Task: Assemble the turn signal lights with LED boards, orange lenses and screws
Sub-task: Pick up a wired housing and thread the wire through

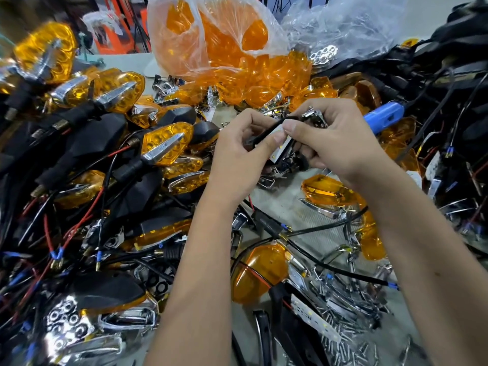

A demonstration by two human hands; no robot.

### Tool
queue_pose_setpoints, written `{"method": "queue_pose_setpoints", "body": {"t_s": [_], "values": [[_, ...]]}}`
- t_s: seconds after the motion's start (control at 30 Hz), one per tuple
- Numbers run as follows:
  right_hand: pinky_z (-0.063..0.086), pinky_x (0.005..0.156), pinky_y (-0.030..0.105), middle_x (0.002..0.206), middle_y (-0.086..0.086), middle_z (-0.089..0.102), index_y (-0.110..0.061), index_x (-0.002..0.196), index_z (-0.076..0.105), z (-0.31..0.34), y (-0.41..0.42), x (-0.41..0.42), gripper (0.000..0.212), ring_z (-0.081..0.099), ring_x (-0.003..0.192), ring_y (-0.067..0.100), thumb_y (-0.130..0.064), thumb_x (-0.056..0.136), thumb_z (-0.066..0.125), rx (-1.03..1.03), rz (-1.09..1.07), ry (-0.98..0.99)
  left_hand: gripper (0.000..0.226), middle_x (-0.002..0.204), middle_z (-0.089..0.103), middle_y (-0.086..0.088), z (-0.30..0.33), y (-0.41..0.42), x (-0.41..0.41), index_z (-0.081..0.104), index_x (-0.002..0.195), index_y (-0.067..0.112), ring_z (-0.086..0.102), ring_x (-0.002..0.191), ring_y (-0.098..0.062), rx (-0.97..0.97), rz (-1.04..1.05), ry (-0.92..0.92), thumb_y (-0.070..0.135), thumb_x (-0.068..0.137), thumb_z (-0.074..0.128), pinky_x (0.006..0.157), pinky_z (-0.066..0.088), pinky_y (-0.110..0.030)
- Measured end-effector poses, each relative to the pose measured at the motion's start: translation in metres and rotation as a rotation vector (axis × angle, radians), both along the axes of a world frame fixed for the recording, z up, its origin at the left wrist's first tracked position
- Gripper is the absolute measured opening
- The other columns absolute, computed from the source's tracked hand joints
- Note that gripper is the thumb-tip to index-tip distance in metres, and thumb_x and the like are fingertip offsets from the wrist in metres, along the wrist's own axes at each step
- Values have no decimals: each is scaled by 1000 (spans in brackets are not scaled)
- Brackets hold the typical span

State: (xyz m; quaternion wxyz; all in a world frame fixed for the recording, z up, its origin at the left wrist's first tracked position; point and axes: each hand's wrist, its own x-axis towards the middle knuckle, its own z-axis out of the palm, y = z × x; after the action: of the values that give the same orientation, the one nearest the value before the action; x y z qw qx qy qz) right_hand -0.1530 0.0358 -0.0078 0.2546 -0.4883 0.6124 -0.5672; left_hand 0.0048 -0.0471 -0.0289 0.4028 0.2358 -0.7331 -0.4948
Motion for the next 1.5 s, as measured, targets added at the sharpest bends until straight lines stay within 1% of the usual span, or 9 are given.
{"method": "queue_pose_setpoints", "body": {"t_s": [0.07, 0.2, 0.33, 0.47, 0.6, 0.8, 0.97, 1.2, 1.5], "values": [[35, 39, 23, 51, 0, 52, -10, 86, 68, 1, -1, 0, 11, 45, 41, 10, -12, 97, 70, -20, -50, 34, 8, 93, 70, 4, 1, 1, 1, 69, 99, 25, 67, 78, -9, 80, -25, -3, 17, 100, 68, 61, 56, -28], [39, 46, 28, 56, 1, 56, -2, 88, 67, 4, 0, 0, 14, 47, 47, 15, -13, 97, 67, -65, -135, 129, 15, 83, 67, -5, 1, 0, 3, 63, 111, 10, 62, 55, -24, 195, -57, -38, 23, 103, 63, 47, 47, -30], [38, 58, 36, 67, 14, 57, 1, 87, 64, 7, 0, 4, 22, 46, 57, 22, -20, 95, 65, -113, -139, 197, 25, 76, 59, -15, 3, 3, 3, 62, 116, 3, 48, 45, -7, 223, -115, -47, 25, 108, 53, 43, 32, -17], [37, 58, 35, 64, 9, 54, -1, 86, 64, 8, 0, 6, 22, 43, 55, 22, -22, 94, 63, -143, -136, 233, 14, 72, 56, -1, 6, 5, 5, 64, 101, 16, 46, 46, -1, 235, -146, -51, 20, 108, 52, 44, 31, -14], [37, 57, 30, 63, 6, 56, -5, 86, 66, 9, 1, 7, 19, 44, 53, 17, -21, 96, 63, -178, -137, 276, 21, 66, 52, 7, 10, 9, 5, 61, 92, 23, 42, 44, -1, 250, -138, -51, 19, 109, 51, 44, 30, -13], [37, 57, 29, 63, 5, 57, -10, 84, 66, 10, 2, 8, 17, 45, 53, 15, -19, 97, 61, -175, -130, 296, 30, 56, 37, 17, 12, 11, 4, 48, 80, 19, 30, 47, -3, 233, -121, -70, 23, 110, 50, 45, 28, -13], [38, 57, 26, 60, -2, 57, -13, 82, 66, 10, 2, 9, 18, 47, 51, 11, -19, 97, 60, -167, -136, 279, 30, 54, 37, 19, 12, 12, 4, 47, 81, 20, 38, 47, -2, 204, -92, -95, 27, 109, 52, 47, 34, -9], [44, 52, 41, 64, 13, 60, -5, 86, 67, 12, 3, 10, 21, 51, 56, 32, -23, 97, 63, -219, -159, 357, 30, 57, 40, 19, 15, 15, 5, 53, 81, 24, 30, 49, -1, 261, -147, -6, 19, 110, 50, 45, 27, -12], [45, 54, 43, 66, 17, 60, -4, 86, 67, 13, 3, 10, 22, 51, 58, 34, -22, 99, 63, -214, -160, 382, 37, 57, 39, 20, 15, 16, 5, 55, 75, 30, 31, 49, -1, 250, -136, 3, 22, 111, 49, 46, 29, -12]]}}
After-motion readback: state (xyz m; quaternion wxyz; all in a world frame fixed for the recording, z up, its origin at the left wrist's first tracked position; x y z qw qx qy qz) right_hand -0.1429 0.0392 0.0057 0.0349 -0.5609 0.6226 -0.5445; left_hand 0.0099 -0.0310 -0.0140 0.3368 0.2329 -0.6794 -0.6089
